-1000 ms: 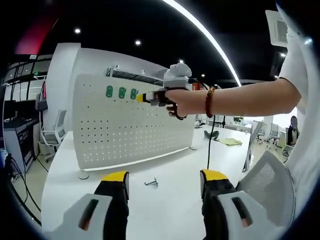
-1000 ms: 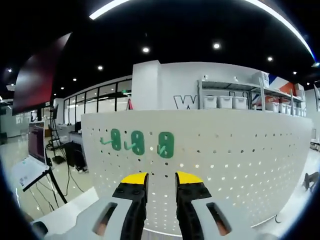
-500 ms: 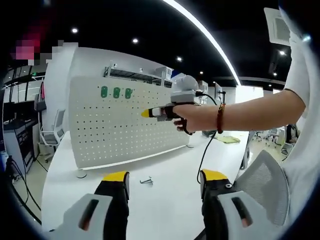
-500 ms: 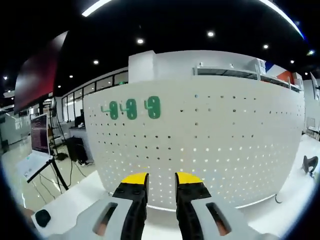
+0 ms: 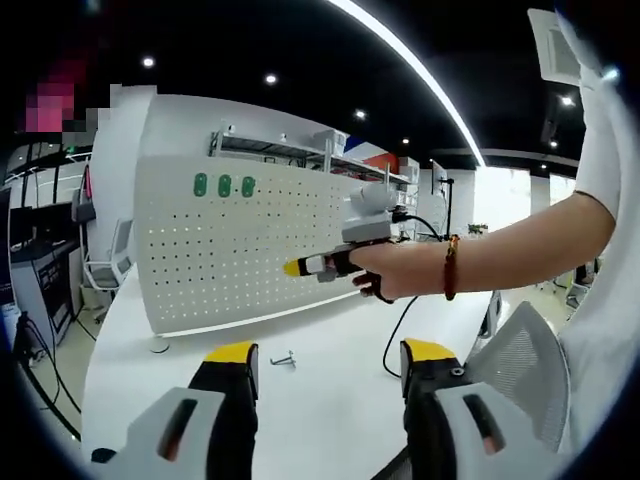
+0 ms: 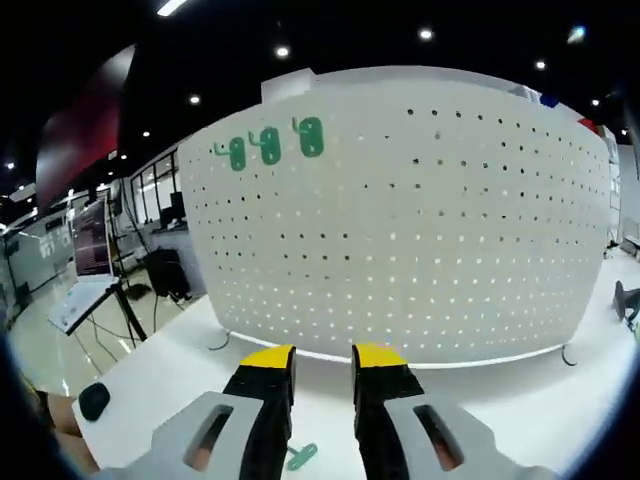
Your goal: Insert the hook assembly into the mounting plate slot until the hook locks in place.
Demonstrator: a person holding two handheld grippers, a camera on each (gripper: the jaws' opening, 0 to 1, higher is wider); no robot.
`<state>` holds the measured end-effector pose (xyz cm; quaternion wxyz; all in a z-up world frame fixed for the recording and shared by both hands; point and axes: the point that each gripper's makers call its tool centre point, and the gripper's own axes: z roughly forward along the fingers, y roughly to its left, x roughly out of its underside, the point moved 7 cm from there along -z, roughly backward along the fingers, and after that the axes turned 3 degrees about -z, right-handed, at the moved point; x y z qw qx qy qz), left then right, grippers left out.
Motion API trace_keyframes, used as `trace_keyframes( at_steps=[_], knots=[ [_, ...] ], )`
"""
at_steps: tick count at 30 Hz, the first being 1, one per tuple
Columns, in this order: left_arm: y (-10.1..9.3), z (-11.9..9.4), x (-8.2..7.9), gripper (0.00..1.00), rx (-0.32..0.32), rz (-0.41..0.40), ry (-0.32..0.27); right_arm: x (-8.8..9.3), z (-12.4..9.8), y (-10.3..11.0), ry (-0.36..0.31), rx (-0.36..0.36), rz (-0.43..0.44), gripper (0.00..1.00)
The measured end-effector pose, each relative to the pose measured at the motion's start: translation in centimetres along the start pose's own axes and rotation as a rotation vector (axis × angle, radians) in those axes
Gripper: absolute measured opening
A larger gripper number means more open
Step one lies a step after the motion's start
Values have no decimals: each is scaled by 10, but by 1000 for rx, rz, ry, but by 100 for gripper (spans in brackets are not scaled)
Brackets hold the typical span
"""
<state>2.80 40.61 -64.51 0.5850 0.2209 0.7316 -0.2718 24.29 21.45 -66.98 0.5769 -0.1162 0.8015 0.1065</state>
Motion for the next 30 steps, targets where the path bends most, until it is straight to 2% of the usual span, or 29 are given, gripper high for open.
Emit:
trace_keyframes(
  at_steps=[13,30],
  knots=[
    [-13,8,0,59,-54,-9,15,58,4,3,155,-99,8,27],
    [-18,13,9,59,-133,-37,64,105,18,11,276,-170,82,31]
  ],
)
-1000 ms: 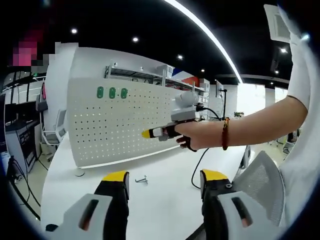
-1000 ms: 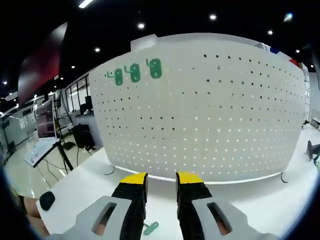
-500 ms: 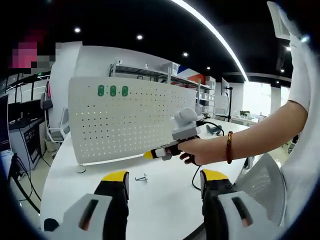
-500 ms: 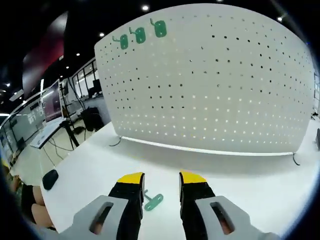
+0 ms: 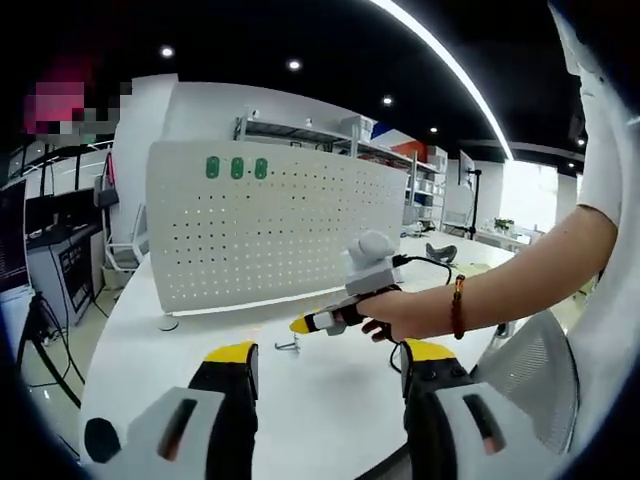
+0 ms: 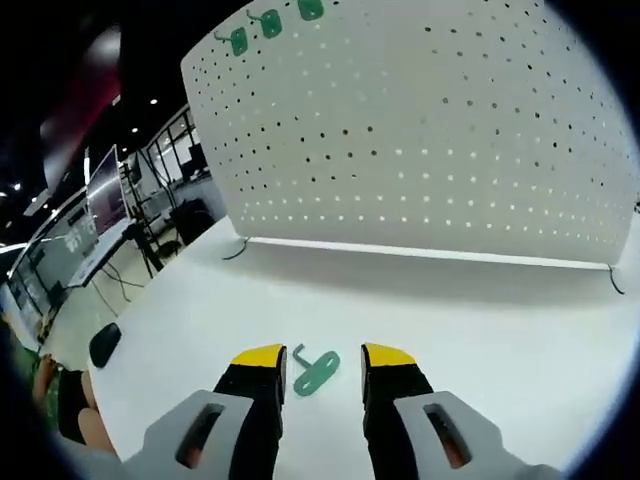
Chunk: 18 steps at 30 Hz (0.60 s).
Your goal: Insert the hook assembly into the mounting plate slot until the hook locks in place.
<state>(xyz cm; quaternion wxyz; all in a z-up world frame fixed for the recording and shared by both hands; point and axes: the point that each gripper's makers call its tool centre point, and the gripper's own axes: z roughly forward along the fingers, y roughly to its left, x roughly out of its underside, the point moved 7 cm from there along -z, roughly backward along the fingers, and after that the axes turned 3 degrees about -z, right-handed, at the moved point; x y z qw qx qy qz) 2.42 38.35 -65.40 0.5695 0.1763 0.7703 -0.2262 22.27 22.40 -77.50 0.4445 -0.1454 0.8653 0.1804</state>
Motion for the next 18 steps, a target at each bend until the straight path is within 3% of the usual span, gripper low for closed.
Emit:
trace_keyframes(
  at_steps=[6,18],
  knots=[
    [1,3,0,59,-7,-3,13,9,9,5,32,-23,26,32],
    [4,7,2,58,-5,-27,15,23,21,8,97,-30,54,25]
  ],
)
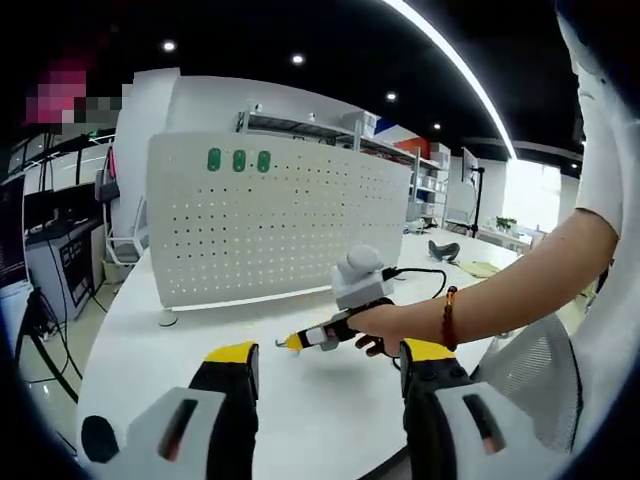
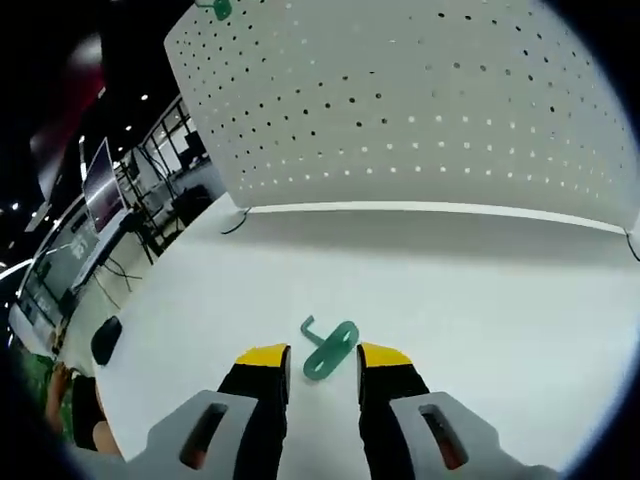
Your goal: Insert the hook assembly into the mounting plate slot until the hook locks in place.
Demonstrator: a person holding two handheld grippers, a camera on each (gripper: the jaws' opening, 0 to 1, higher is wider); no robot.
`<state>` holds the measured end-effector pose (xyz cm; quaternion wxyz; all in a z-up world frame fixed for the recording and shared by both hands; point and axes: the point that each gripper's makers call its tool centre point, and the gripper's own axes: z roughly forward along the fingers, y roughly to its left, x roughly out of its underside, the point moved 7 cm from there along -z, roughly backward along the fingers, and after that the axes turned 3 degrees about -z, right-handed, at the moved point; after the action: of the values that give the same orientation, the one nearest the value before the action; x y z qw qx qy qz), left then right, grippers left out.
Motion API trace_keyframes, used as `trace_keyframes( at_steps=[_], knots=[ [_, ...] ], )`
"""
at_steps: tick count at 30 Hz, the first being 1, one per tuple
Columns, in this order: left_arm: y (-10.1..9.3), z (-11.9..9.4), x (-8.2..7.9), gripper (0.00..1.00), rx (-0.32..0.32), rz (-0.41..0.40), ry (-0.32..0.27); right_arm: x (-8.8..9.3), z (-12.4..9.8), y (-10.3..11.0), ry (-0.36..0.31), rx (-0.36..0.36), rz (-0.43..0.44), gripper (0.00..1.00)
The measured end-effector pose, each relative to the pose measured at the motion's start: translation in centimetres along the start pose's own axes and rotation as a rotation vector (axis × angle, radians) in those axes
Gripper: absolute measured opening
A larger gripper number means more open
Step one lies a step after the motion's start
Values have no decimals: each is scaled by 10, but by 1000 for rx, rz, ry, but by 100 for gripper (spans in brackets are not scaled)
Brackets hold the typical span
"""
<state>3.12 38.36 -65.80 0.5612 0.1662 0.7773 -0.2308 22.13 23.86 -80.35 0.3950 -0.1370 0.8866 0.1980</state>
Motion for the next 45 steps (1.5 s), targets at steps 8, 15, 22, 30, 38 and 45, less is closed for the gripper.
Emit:
trace_keyframes(
  at_steps=[8,15,22,30,38,45],
  knots=[
    [3,-1,2,58,-9,-16,-2,-1,5,-3,12,-1,16,14],
    [4,3,2,58,-1,-20,1,0,4,-8,21,6,5,7],
    [3,6,0,57,11,-17,0,4,0,-11,53,6,-28,3],
    [2,5,-1,57,8,-22,-9,5,-3,-12,58,-4,-10,2],
    [-1,4,-6,56,8,-29,-26,-7,-16,-5,-27,-46,-32,2],
    [-6,2,-10,56,14,-35,-48,-15,-31,-5,-72,-57,-29,2]
  ],
)
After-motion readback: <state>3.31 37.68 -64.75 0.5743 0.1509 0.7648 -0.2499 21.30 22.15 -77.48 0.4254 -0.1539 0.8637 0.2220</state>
